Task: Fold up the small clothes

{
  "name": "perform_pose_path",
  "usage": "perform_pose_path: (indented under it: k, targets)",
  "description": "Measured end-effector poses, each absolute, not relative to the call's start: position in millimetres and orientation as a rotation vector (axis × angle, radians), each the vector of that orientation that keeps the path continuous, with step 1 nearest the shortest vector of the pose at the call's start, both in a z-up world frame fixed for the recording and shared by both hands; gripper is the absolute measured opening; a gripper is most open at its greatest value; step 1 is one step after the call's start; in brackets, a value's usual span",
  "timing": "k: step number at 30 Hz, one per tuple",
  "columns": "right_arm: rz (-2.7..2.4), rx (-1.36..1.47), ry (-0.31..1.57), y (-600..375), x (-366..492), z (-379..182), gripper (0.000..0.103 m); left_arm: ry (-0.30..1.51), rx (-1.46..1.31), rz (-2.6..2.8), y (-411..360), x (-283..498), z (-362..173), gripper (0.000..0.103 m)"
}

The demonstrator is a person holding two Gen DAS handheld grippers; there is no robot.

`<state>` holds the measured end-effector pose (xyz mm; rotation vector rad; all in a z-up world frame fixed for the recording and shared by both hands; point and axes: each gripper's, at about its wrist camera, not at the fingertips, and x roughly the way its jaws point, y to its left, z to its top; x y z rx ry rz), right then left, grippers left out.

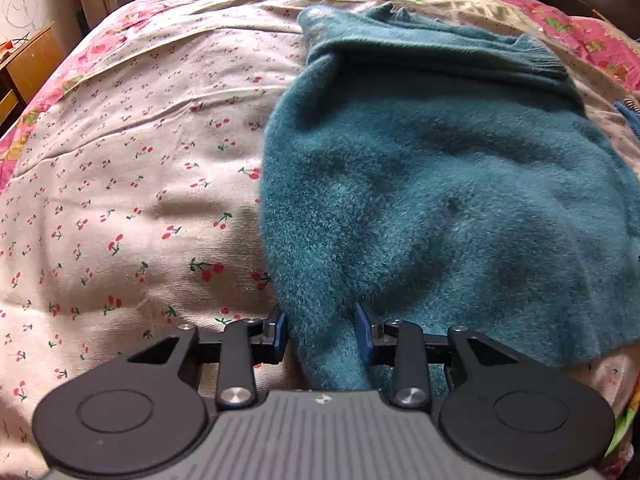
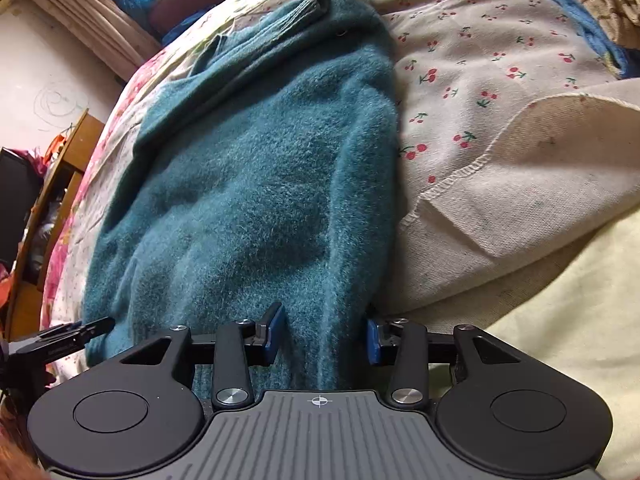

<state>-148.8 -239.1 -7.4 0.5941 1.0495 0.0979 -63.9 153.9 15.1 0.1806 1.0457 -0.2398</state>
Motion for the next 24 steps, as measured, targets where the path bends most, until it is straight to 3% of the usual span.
perform_pose_path:
  k: [5,10,17,24]
  targets:
    - [0.111,0.596,1.048,-240.3,-150.6,-6.1,0.037,1.041,0.208,-0.257,151.0,-67.3,16.9,0.043]
    - [0.123,0.678,1.014,-247.6,-154.8,-5.0,0.018,1.075,0.096,-0.285,164.2,-63.0,23.8,0.027]
    - [0.159,0.711,0.973,-246.4,-153.7,1.8,0.015,1.103,0.136,-0.303,155.4,-60.6,23.0,0.022]
    - [0.229,0.934,0.808,-259.9,-155.3,25.7,0.014,1.047,-0.149,-0.406,167.9,-44.5,53.6,0.021]
